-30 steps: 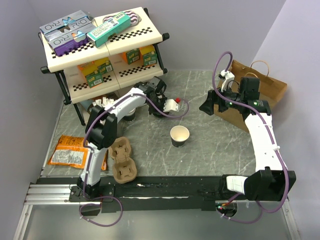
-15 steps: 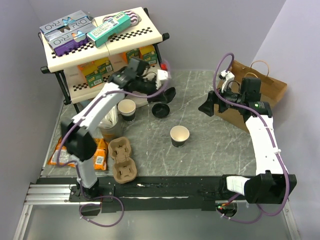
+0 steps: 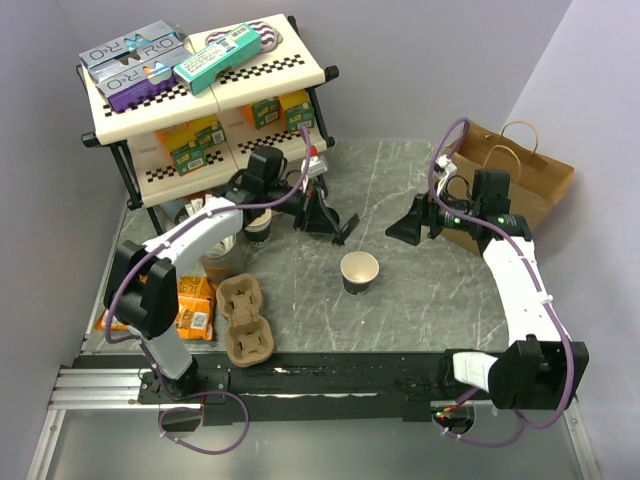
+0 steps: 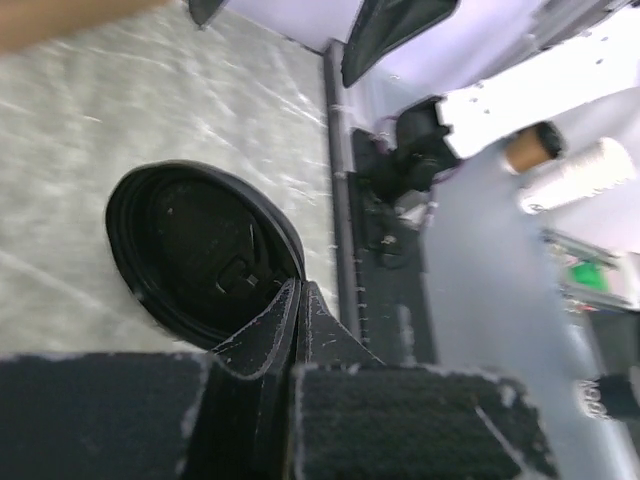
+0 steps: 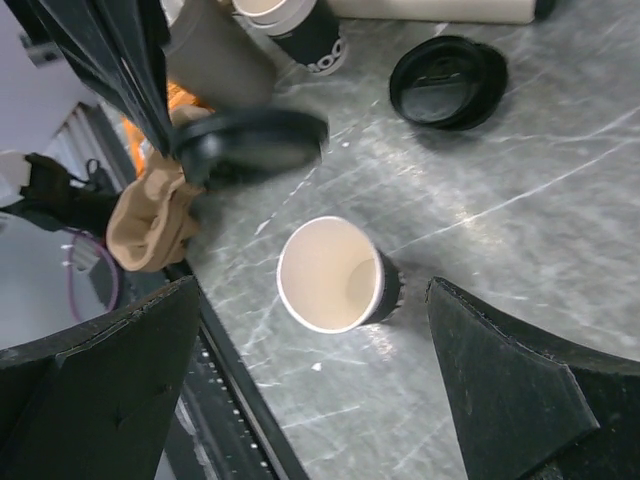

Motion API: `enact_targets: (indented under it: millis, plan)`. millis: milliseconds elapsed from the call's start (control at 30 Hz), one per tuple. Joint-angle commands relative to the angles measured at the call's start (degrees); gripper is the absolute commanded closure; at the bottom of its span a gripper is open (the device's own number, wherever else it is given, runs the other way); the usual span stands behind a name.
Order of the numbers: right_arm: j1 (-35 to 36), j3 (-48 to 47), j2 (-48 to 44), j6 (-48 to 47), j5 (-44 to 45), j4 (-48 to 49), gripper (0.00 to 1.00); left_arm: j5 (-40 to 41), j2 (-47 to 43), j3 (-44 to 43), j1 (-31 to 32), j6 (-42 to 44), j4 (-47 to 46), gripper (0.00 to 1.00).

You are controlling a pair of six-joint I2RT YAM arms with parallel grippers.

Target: Pack the takeout coffee

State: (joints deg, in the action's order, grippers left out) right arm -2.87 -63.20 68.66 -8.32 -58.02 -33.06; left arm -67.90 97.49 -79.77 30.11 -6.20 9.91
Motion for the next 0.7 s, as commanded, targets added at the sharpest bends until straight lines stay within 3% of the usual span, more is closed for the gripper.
enact_targets:
  millis: [0,67,200,300,533,667]
  plan:
    - [0.06,3.16,-5.37,2.08,-3.42,3.97,0.00,-3.84,-2.48,2.77,4.25,-9.72,-11.16,0.99]
    - [0.15,5.61,-6.78,1.73,-2.80,3.97,0.00,-2.07,-2.83,3.21,6.62,-4.35,-6.94,0.99]
    - [0.15,8.35,-9.51,-0.03,-2.01,2.12,0.00,-4.34,-2.22,9.01,6.98,-19.44,-24.73,0.99]
    - [0.06,10.11,-10.65,0.93,-1.58,1.86,0.00,-4.96,-0.38,7.44,6.98,-18.24,-23.09,0.99]
    - [0.06,12.31,-10.04,2.25,-0.52,3.09,0.00,-8.04,4.80,10.07,6.89,-34.22,-42.65,0.99]
    - [0.15,11.78,-8.38,1.20,-1.22,1.69,0.00,-9.01,7.79,10.68,6.89,-40.29,-49.02,0.99]
